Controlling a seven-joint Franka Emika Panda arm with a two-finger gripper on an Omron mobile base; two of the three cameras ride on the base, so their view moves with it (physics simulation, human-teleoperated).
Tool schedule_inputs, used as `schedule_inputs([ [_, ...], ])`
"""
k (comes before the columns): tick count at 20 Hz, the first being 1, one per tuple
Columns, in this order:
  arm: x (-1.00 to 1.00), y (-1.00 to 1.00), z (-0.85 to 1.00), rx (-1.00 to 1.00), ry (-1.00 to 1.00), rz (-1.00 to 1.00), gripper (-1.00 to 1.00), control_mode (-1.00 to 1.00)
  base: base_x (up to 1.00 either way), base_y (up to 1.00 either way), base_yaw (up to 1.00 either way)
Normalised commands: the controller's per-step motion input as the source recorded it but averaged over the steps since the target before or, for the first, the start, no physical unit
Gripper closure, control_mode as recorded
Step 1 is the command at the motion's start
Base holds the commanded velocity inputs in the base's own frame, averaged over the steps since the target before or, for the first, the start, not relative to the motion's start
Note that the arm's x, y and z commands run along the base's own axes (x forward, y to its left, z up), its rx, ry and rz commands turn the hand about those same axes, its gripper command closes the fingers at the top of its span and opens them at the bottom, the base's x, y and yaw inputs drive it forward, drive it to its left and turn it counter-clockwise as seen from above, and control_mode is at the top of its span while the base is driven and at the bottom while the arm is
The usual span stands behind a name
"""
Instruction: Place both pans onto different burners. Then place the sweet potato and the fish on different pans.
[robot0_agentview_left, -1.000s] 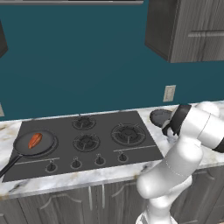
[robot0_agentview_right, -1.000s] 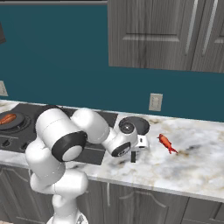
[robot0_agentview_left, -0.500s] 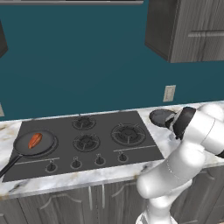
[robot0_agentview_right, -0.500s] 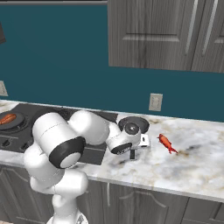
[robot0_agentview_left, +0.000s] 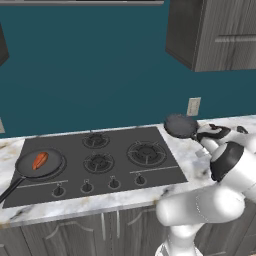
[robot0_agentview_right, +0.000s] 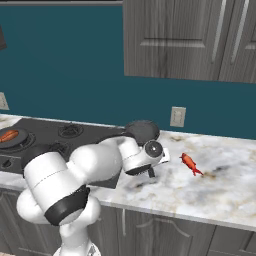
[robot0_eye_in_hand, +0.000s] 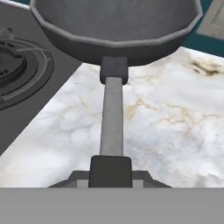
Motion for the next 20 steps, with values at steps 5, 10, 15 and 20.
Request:
schedule_inputs([
  [5, -0.12, 0.33, 0.42, 0.00, -0.08, 0.16, 1.00, -1.00, 0.00, 0.00, 0.00],
  [10, -0.09, 0.38, 0.23, 0.00, 0.00, 0.14, 1.00, -1.00, 0.00, 0.00, 0.00],
  [15, -0.14, 0.33, 0.09, 0.00, 0.03, 0.12, 1.00, -1.00, 0.00, 0.00, 0.00],
  [20, -0.26, 0.25, 0.00, 0.01, 0.07, 0.10, 1.00, -1.00, 0.00, 0.00, 0.00],
])
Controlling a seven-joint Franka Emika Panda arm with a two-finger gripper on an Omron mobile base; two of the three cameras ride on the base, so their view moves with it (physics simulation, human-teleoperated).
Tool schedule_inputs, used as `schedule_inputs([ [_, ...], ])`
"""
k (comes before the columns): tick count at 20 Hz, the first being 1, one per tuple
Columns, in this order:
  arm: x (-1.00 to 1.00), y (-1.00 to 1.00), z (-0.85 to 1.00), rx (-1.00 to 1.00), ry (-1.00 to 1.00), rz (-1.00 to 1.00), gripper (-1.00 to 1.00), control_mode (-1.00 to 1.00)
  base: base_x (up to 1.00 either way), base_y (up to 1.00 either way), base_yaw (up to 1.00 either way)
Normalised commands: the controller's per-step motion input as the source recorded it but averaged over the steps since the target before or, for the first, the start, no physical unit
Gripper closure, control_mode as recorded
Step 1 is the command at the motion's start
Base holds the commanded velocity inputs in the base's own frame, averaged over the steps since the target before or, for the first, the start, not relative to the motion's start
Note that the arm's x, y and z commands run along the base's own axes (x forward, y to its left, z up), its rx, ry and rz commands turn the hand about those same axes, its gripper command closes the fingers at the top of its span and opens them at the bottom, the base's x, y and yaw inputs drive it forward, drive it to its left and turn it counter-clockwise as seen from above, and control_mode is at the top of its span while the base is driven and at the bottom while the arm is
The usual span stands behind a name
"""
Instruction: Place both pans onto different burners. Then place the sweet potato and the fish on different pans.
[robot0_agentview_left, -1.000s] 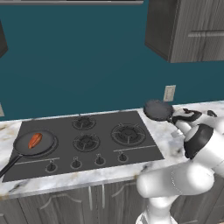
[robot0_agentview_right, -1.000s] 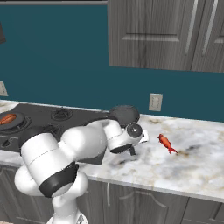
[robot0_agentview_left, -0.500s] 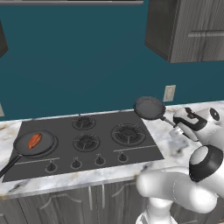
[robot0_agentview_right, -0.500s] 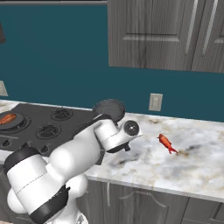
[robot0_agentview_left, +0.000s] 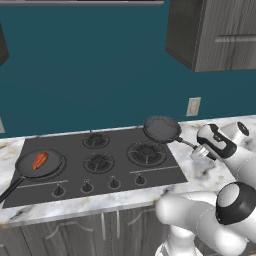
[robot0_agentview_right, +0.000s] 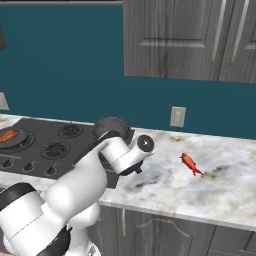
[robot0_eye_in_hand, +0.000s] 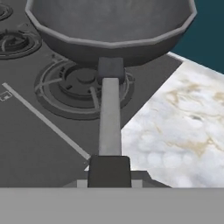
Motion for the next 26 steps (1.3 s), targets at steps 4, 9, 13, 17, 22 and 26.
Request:
schedule_inputs([
  [4, -0.29, 0.28, 0.00, 0.02, 0.09, 0.10, 1.00, -1.00, 0.00, 0.00, 0.00],
  [9, -0.19, 0.34, 0.00, 0.03, 0.12, 0.09, 1.00, -1.00, 0.00, 0.00, 0.00],
  [13, -0.01, 0.21, -0.09, 0.00, 0.10, 0.03, 1.00, -1.00, 0.00, 0.00, 0.00],
  [17, 0.08, 0.03, -0.23, 0.00, 0.08, 0.00, 1.00, -1.00, 0.00, 0.00, 0.00],
  [22, 0.04, 0.00, -0.23, 0.00, 0.06, 0.00, 1.00, -1.00, 0.00, 0.00, 0.00],
  [26, 0.01, 0.00, -0.15, 0.00, 0.02, 0.00, 1.00, -1.00, 0.00, 0.00, 0.00],
])
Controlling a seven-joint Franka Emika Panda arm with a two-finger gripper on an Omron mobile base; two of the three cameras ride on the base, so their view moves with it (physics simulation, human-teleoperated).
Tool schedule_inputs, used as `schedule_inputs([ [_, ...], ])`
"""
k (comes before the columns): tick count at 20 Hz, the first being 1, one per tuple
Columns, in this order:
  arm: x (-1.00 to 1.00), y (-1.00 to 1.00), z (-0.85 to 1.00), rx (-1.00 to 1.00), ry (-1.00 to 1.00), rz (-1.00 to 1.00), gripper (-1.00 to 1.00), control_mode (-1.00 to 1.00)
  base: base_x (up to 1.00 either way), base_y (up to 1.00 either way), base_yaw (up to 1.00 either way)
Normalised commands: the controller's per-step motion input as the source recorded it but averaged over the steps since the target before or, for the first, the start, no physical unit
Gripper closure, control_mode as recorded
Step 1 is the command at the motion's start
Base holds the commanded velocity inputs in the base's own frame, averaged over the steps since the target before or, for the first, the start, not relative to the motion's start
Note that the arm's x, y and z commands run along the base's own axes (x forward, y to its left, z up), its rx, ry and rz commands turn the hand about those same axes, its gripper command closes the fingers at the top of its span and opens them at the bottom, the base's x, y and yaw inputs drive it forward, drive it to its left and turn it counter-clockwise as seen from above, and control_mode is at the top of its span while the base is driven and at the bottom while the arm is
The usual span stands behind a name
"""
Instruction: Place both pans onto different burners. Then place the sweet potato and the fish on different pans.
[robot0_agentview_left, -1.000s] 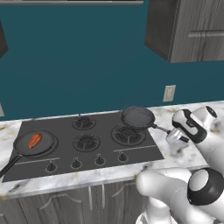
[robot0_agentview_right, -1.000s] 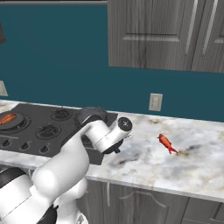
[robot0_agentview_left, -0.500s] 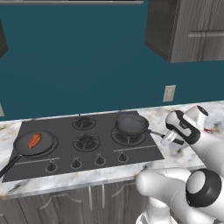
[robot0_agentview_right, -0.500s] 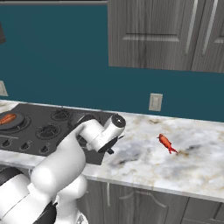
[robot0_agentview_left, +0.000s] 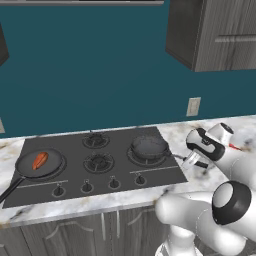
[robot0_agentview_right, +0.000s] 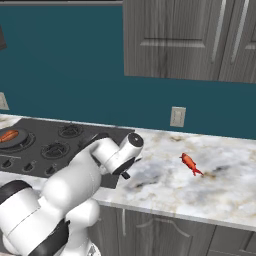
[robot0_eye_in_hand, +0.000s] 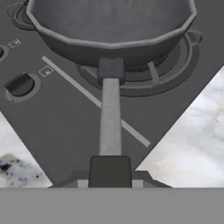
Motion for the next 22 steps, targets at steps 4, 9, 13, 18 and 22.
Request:
schedule_inputs([
  [4, 0.02, 0.00, -0.12, 0.00, 0.00, 0.00, 1.00, -1.00, 0.00, 0.00, 0.00],
  [9, 0.06, 0.00, -0.14, -0.02, 0.00, 0.00, 1.00, -1.00, 0.00, 0.00, 0.00],
  [13, 0.17, 0.00, -0.19, -0.01, 0.00, 0.00, 1.00, -1.00, 0.00, 0.00, 0.00],
  [18, 0.10, 0.00, -0.15, -0.02, 0.00, 0.00, 1.00, -1.00, 0.00, 0.00, 0.00],
  [22, -0.01, 0.00, 0.00, -0.02, -0.01, 0.00, -1.00, -1.00, 0.00, 0.00, 0.00],
])
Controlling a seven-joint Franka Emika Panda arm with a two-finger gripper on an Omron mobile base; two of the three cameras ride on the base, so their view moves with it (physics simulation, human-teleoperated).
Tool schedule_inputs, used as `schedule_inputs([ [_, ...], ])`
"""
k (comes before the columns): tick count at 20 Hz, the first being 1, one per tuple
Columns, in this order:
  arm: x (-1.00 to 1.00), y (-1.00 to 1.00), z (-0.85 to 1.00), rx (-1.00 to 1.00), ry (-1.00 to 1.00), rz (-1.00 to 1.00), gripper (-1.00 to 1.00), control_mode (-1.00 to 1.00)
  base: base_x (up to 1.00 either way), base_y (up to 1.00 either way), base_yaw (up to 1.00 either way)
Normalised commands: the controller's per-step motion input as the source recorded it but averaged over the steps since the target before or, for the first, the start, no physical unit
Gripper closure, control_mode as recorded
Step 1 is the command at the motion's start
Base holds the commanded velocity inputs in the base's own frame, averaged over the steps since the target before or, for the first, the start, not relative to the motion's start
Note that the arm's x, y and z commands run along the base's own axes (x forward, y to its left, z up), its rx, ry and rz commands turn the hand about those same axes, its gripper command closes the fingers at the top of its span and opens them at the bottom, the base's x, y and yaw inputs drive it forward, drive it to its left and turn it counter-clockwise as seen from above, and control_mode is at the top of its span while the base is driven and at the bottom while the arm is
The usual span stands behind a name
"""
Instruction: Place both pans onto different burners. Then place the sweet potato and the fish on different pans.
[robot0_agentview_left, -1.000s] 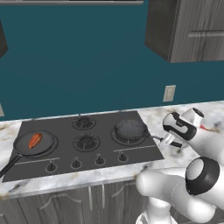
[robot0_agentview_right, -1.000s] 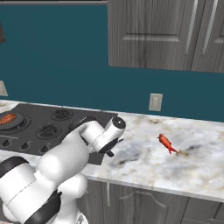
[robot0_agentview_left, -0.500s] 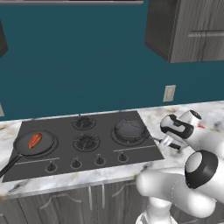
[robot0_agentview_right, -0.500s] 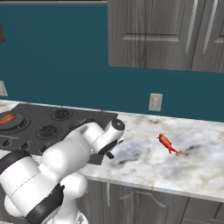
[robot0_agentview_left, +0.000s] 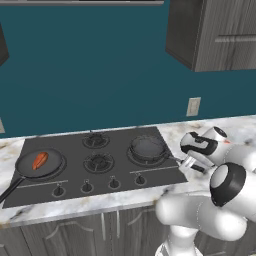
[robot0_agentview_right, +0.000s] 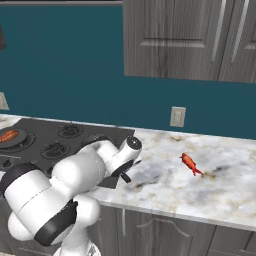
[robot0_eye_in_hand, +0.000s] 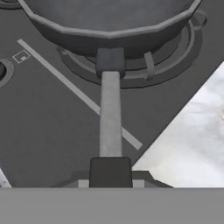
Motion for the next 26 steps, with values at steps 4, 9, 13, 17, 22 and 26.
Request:
schedule_inputs([
  [4, -0.09, 0.00, 0.11, -0.01, -0.03, 0.00, -1.00, -1.00, 0.00, 0.00, 0.00],
  [9, -0.06, 0.00, 0.12, 0.00, -0.03, 0.00, -1.00, -1.00, 0.00, 0.00, 0.00],
  [13, -0.07, 0.04, 0.37, 0.00, -0.05, 0.02, -1.00, -1.00, 0.00, 0.00, 0.00],
  [17, -0.03, 0.00, 0.63, 0.00, -0.07, 0.02, -1.00, -1.00, 0.00, 0.00, 0.00],
  [22, -0.11, -0.12, 0.68, 0.00, -0.07, 0.00, -1.00, -1.00, 0.00, 0.00, 0.00],
  [26, -0.25, -0.27, 0.63, 0.00, -0.06, 0.00, -1.00, -1.00, 0.00, 0.00, 0.00],
])
